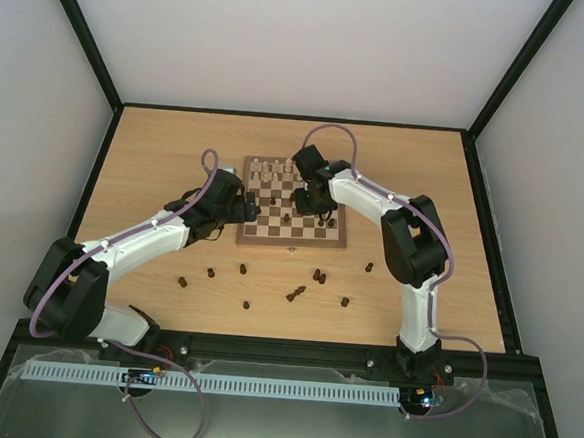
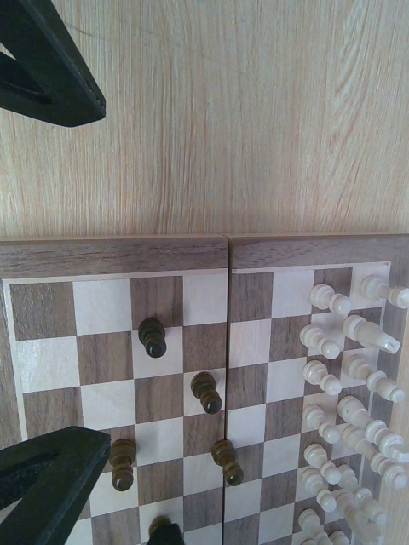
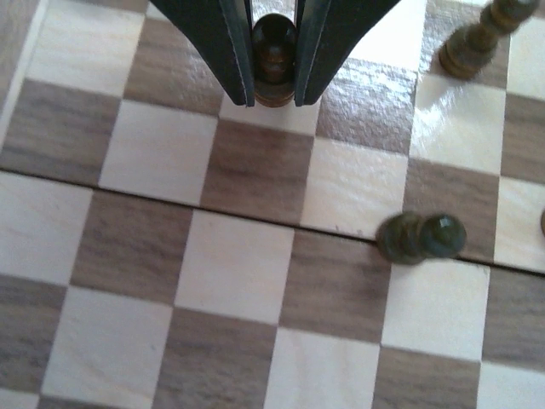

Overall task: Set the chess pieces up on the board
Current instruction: Pick up the chess piece from the chessboard, then place the chess piece on the chessboard.

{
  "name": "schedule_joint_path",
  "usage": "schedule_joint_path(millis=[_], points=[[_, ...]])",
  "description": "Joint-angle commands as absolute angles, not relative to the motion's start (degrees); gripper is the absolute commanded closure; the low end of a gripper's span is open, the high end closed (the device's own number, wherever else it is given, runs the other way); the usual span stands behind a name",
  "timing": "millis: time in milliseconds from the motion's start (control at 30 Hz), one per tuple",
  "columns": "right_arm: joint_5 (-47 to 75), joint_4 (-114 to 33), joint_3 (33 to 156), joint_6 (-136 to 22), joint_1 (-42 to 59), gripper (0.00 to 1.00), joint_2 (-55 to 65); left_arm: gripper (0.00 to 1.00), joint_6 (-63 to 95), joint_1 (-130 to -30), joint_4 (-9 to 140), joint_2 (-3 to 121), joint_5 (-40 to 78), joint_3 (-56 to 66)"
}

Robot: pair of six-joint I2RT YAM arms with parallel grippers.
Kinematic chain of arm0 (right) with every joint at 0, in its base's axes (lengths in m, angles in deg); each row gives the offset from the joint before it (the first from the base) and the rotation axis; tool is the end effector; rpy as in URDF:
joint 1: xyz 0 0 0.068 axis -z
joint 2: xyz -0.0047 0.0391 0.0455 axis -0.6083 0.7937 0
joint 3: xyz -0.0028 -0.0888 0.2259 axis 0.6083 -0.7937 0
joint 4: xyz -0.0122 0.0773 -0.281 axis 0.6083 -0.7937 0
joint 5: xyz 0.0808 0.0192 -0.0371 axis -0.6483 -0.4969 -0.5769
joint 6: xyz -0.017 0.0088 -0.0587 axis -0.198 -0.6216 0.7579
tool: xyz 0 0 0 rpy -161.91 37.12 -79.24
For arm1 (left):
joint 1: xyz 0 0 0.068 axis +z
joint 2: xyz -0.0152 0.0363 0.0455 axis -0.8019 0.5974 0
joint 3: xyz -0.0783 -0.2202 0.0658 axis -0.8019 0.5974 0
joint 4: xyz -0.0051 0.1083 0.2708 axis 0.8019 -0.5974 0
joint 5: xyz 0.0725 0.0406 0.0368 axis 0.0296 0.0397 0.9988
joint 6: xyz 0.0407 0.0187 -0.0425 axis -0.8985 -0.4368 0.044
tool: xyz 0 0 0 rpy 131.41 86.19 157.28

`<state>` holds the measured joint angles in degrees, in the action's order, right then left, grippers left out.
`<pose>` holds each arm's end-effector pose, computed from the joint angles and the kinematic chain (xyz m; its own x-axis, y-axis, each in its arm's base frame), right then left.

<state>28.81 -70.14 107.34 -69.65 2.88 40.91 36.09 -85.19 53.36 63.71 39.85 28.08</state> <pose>0.3826 0.2569 0.1404 -0.8324 -0.1713 -0.5270 -0.2480 0.9656 0.0779 0.2923 -0.1699 0.1719 -0.6750 -0.1882 -0.7134 0.0241 0.9608 -0.2763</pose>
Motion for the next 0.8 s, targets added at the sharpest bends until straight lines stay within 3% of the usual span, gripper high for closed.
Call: schedule_joint_path(millis=[0, 533, 767], points=[[29.1, -73.4, 104.6, -69.7, 1.9, 0.89, 36.1, 0.00, 35.7, -85.5, 52.6, 62.8, 40.0, 26.5], [28.9, -72.7, 100.9, -70.4, -0.1, 0.88, 35.4, 0.00, 35.7, -85.8, 52.5, 62.4, 40.2, 26.5], [29.0, -73.0, 100.6, -70.2, -0.3, 0.82, 35.3, 0.01, 35.7, -85.8, 52.4, 62.6, 40.4, 26.4]])
